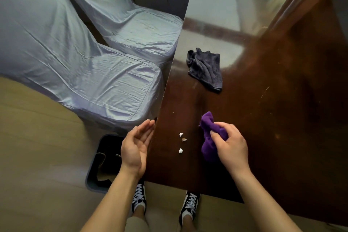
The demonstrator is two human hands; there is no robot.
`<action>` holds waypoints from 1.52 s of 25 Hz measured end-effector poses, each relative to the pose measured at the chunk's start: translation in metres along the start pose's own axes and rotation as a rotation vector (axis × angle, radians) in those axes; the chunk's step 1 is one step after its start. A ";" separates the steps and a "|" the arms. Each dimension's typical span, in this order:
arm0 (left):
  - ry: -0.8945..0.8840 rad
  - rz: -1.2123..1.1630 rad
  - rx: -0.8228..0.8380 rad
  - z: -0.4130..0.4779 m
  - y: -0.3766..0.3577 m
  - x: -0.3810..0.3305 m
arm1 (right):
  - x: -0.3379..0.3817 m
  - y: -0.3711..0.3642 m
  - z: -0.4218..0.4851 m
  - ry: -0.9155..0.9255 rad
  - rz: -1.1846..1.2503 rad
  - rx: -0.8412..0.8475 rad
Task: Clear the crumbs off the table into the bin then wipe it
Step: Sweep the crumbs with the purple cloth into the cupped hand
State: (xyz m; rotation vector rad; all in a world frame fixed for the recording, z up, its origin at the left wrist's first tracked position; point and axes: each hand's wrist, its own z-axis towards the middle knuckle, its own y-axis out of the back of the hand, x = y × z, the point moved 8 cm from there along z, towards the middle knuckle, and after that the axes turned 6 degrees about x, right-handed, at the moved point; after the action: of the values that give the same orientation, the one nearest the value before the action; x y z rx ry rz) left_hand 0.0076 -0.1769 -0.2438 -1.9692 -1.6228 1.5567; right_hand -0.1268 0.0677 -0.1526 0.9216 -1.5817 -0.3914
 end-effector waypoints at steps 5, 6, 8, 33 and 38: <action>0.026 -0.029 -0.014 -0.002 0.001 0.001 | 0.053 -0.056 -0.015 0.294 -0.171 0.249; 0.030 -0.061 -0.021 -0.002 0.002 0.001 | 0.058 -0.059 -0.020 0.332 -0.145 0.267; 0.042 -0.134 -0.036 -0.001 0.006 0.002 | 0.054 -0.046 -0.020 0.306 -0.002 0.207; 0.276 -0.316 -0.007 0.027 0.018 0.027 | 0.016 -0.033 -0.031 -0.077 0.148 -0.130; 0.270 -0.327 -0.028 0.026 0.020 0.028 | 0.037 -0.063 -0.039 0.006 -0.047 -0.029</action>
State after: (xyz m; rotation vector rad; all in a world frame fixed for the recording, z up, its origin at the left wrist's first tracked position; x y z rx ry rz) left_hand -0.0032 -0.1754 -0.2854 -1.7265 -1.7482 1.1041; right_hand -0.0681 0.0096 -0.1623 0.9383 -1.5474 -0.4428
